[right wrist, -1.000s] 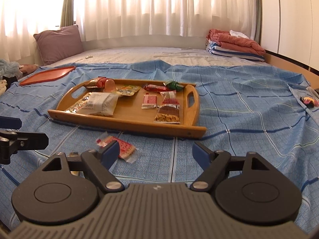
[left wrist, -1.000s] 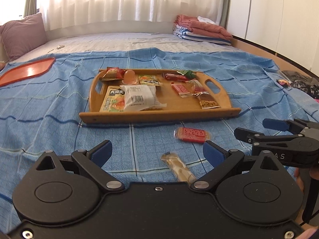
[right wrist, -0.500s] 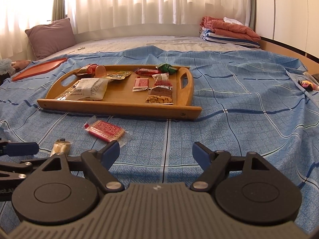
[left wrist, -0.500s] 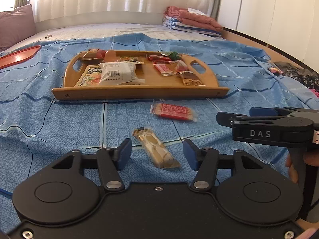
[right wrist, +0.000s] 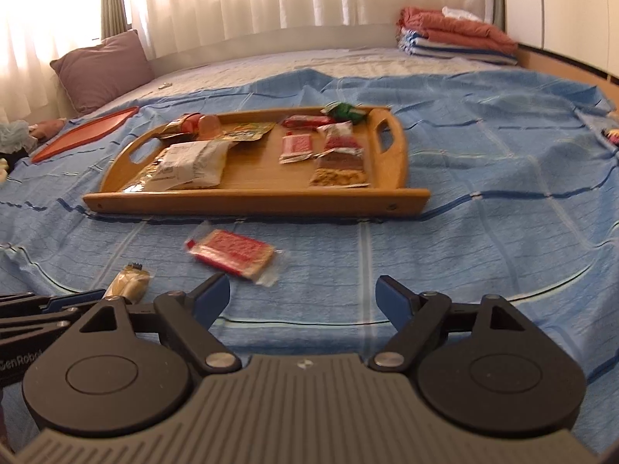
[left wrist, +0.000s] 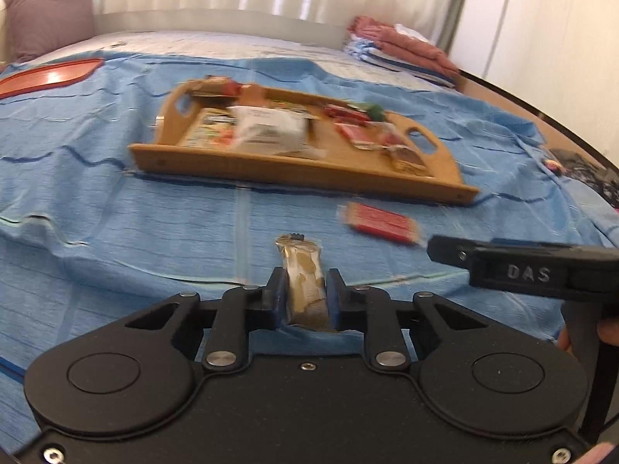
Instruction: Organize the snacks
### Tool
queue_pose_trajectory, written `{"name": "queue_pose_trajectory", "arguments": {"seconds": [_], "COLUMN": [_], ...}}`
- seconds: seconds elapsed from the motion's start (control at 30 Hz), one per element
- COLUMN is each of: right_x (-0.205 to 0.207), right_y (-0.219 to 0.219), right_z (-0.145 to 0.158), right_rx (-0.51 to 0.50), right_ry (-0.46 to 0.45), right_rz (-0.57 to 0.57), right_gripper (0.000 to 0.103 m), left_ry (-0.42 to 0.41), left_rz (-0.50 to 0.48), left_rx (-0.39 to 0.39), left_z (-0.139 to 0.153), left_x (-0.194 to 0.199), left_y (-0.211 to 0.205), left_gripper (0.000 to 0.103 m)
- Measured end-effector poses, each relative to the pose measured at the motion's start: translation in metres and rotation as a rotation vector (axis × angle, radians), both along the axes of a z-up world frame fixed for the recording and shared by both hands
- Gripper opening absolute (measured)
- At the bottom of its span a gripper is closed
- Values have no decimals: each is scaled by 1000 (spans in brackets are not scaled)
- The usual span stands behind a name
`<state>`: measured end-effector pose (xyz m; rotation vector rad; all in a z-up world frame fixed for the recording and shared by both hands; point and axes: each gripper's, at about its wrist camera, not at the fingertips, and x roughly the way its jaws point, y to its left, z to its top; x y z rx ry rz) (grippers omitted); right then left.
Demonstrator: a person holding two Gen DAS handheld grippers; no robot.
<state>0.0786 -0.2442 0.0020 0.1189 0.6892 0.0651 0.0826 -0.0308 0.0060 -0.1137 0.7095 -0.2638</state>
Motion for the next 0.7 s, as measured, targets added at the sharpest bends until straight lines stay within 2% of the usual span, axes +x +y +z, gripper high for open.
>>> {"name": "queue_pose_trajectory", "arguments": {"seconds": [0.1,0.2,0.5,0.7], "right_x": [8,18,58,79], "right_y": [15,28,43,57], "right_z": [-3,-4,-2,-8], "right_rx": [3,28,144,91], "right_ry": [15,37,139,161], "right_rz": [13,12,-111,-149], "right_gripper": [89,89,96,98], "left_ry": [5,3,-13,-20], "left_rz": [21,41,55,58], "left_rx": [-7,25,47,65], "left_z": [2,3,0,-2], "left_x": [4,5,3,-1], "left_y": [19,30,44,45], "left_gripper": [27,35,43,52]}}
